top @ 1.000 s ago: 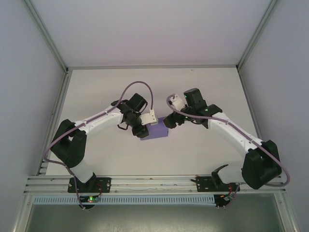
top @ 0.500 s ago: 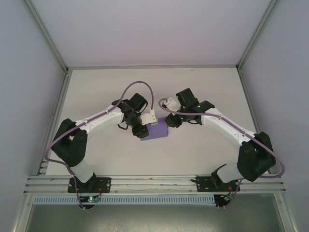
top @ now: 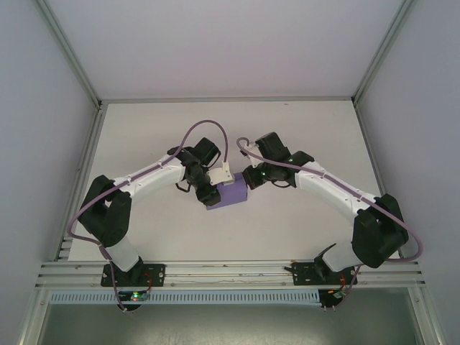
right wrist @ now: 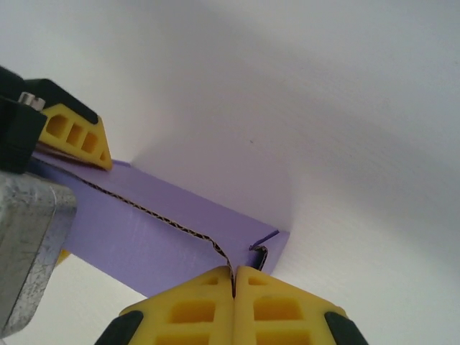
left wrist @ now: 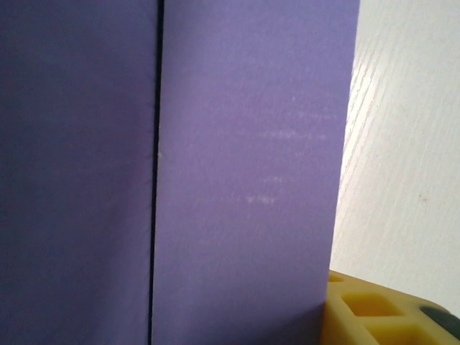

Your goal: Assemble paper box

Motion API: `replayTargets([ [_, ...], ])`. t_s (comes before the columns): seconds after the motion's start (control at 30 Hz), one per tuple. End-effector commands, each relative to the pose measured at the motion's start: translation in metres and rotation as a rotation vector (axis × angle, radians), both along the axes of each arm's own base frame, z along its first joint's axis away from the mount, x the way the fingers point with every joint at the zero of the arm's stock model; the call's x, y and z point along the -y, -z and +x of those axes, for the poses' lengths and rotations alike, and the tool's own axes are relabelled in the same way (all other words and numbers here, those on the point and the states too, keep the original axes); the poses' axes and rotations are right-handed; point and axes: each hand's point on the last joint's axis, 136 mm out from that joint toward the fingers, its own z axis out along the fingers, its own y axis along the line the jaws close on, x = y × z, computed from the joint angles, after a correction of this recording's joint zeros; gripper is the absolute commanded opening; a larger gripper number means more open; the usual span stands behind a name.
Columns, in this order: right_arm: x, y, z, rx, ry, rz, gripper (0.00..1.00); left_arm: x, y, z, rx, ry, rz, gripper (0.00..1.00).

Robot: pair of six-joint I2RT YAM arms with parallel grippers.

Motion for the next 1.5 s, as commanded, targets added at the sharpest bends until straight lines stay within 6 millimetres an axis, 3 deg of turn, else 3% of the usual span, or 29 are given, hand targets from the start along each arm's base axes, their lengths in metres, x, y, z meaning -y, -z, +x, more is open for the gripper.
replayTargets([
  [0.0, -0.019, -0.012, 0.002, 0.003, 0.098, 0.130, 0.00, 0.001, 0.002, 0.006, -0.023, -0.027, 0.015, 0.51],
  [0.23, -0.020, 0.006, 0.004, 0.051, 0.120, 0.136, 0.00, 0.002, 0.003, 0.003, -0.041, -0.031, 0.006, 0.51],
  [0.47, -0.011, 0.038, -0.012, 0.134, 0.040, 0.018, 0.00, -0.001, 0.004, 0.004, -0.036, -0.041, 0.020, 0.51],
  [0.67, -0.002, 0.040, -0.022, 0.180, 0.037, -0.002, 0.00, 0.001, 0.000, 0.009, -0.013, -0.054, 0.010, 0.52],
  [0.87, 0.010, 0.040, -0.018, 0.275, 0.109, -0.025, 0.00, 0.007, -0.014, 0.010, 0.014, -0.061, -0.033, 0.66],
  [1.0, 0.005, 0.047, -0.021, 0.330, 0.125, -0.032, 0.00, 0.008, -0.020, 0.010, 0.028, -0.079, -0.044, 0.78],
  [1.17, 0.006, 0.056, -0.025, 0.340, 0.153, -0.066, 0.00, 0.010, -0.033, 0.005, 0.050, -0.095, -0.077, 0.85],
  [1.33, 0.007, 0.054, -0.027, 0.359, 0.171, -0.065, 0.00, 0.004, -0.048, 0.010, 0.111, -0.188, -0.094, 0.93],
  [1.47, 0.008, 0.050, -0.028, 0.382, 0.187, -0.072, 0.00, -0.006, -0.053, 0.012, 0.133, -0.307, -0.083, 0.94],
])
